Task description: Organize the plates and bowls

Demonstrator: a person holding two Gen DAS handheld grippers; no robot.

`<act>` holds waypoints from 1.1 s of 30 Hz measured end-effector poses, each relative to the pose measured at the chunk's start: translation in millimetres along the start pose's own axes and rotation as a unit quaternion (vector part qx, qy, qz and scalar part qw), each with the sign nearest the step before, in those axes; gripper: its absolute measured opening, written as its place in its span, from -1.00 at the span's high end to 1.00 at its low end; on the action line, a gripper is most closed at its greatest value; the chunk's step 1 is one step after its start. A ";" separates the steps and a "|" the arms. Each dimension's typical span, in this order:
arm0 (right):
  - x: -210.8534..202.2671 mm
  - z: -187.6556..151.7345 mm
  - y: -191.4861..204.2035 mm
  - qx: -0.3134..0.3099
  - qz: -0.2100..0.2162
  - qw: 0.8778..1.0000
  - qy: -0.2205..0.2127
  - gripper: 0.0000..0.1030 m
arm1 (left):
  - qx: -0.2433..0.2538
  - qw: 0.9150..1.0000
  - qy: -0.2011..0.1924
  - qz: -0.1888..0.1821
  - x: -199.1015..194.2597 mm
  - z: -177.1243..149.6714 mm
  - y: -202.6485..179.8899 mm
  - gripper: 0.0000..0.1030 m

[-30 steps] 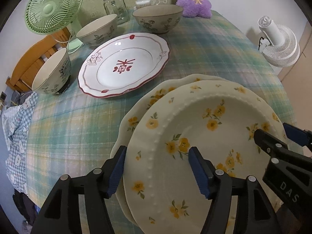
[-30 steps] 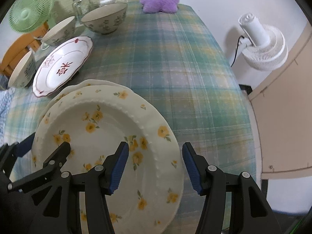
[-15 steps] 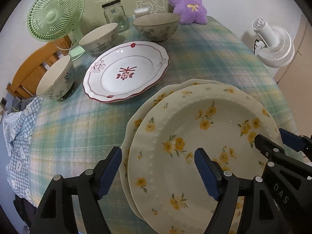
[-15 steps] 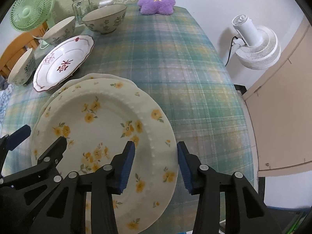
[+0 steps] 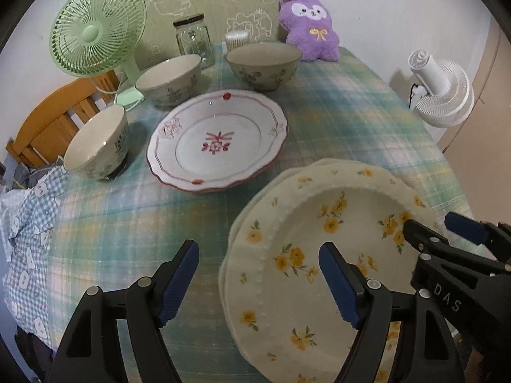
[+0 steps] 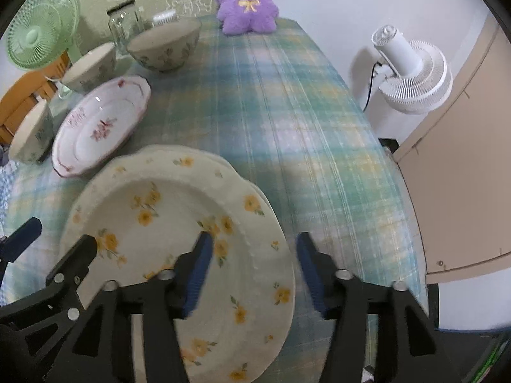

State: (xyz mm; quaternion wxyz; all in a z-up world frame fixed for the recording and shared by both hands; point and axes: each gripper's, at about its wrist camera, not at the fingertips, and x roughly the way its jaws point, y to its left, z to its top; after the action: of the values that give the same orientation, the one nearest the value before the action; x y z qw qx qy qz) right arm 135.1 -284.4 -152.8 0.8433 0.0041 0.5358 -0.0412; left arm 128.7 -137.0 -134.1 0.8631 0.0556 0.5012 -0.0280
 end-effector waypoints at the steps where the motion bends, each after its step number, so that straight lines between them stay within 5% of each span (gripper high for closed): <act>1: -3.8 2.0 1.6 0.001 0.001 1.000 -0.006 -0.29 | 0.002 1.000 -0.004 -0.001 -3.2 1.3 2.2 -0.56; 16: -50.2 65.1 51.6 -0.030 0.061 0.995 -0.069 -0.35 | -0.037 0.996 -0.074 0.014 -37.0 44.6 50.8 -0.69; 24: -25.2 105.8 71.9 -0.048 0.117 0.989 -0.082 -0.35 | -0.095 0.992 -0.065 0.041 -9.1 70.3 74.9 -0.75; 33: 22.2 140.4 99.5 -0.086 0.122 0.986 -0.075 -0.35 | -0.130 0.986 -0.043 0.096 39.5 88.0 95.0 -0.74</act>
State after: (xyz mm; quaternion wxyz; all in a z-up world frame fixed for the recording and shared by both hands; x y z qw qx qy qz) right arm 278.7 -193.9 -116.9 0.8770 -0.0062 0.4682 0.1075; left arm 234.1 -53.3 -118.7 0.8823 -0.0103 0.4557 0.1174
